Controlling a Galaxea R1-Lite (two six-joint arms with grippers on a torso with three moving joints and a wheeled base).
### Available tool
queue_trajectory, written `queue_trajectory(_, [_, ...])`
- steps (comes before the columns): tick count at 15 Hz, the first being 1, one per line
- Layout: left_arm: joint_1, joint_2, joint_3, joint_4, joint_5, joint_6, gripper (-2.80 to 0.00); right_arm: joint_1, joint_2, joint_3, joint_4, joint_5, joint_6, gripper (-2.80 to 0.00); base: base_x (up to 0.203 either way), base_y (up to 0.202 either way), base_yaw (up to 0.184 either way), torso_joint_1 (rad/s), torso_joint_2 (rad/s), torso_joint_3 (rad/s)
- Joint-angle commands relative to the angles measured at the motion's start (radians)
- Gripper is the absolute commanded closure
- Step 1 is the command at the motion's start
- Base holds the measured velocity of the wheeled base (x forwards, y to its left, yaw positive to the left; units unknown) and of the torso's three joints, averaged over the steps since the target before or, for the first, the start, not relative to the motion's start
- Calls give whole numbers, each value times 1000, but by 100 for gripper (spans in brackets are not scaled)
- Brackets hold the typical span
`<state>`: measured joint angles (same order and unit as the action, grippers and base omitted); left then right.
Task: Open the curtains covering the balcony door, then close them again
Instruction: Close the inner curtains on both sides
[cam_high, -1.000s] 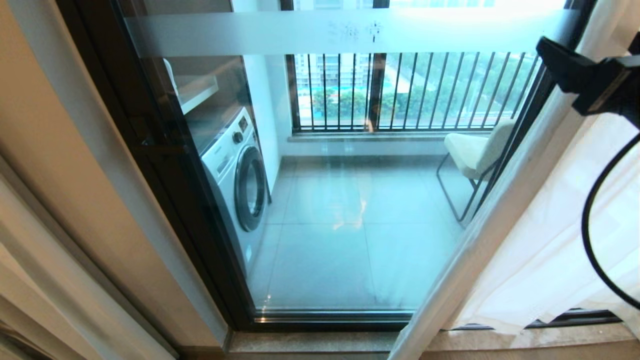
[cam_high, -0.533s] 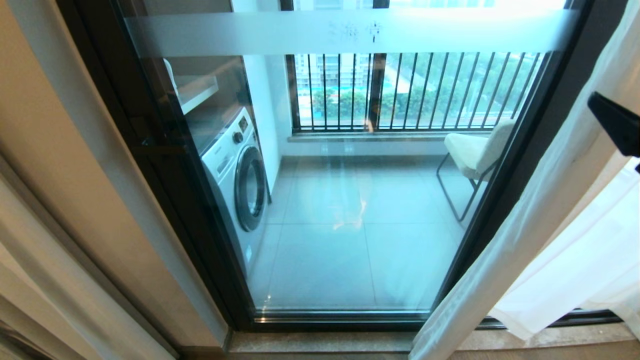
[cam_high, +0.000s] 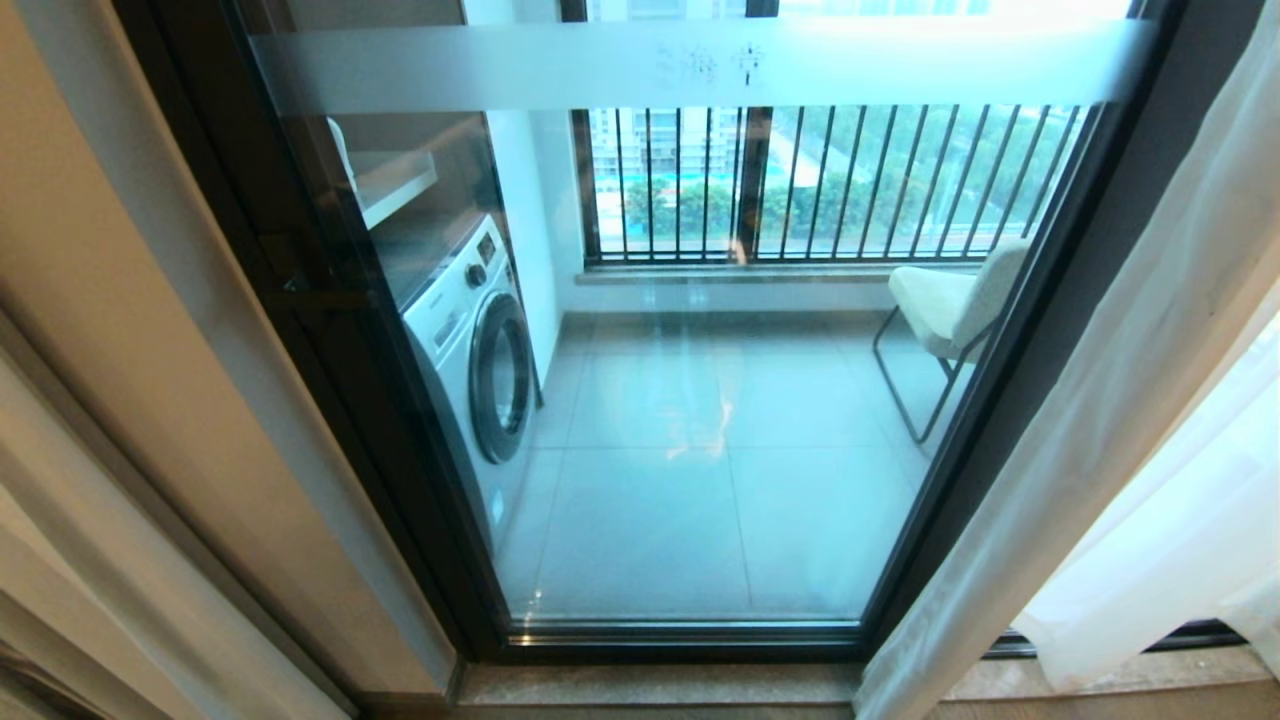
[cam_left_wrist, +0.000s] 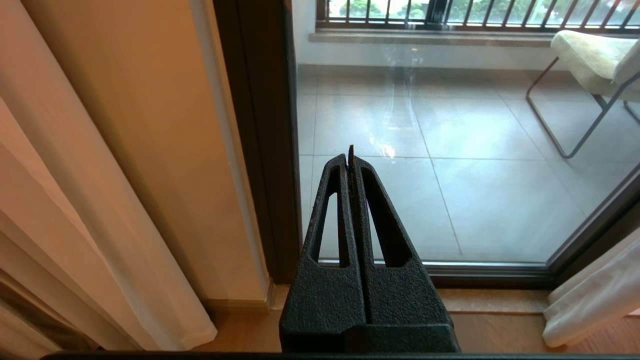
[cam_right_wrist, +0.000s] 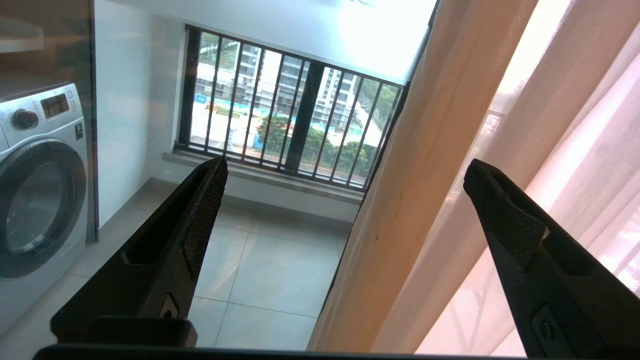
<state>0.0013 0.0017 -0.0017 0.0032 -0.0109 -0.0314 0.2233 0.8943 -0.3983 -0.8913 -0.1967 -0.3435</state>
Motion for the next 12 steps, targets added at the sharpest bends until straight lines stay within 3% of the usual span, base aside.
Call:
queue_trajectory(1, [0, 0, 0, 0, 0, -1, 0, -12, -71, 41, -5, 5, -10, -280, 0, 0, 0, 0, 0, 0])
queue_trajectory(2, [0, 0, 0, 0, 0, -1, 0, -13, -96, 55, -5, 9, -10, -280, 0, 0, 0, 0, 0, 0])
queue_trajectory(3, [0, 0, 0, 0, 0, -1, 0, -14, -116, 62, -3, 11, -7, 0, 0, 0, 0, 0, 0, 0])
queue_trajectory(8, [0, 0, 0, 0, 0, -1, 0, -14, -288, 91, 181, 7, -4, 0, 0, 0, 0, 0, 0, 0])
queue_trajectory(12, [0, 0, 0, 0, 0, -1, 0, -52, -390, 231, 172, 11, -3, 0, 0, 0, 0, 0, 0, 0])
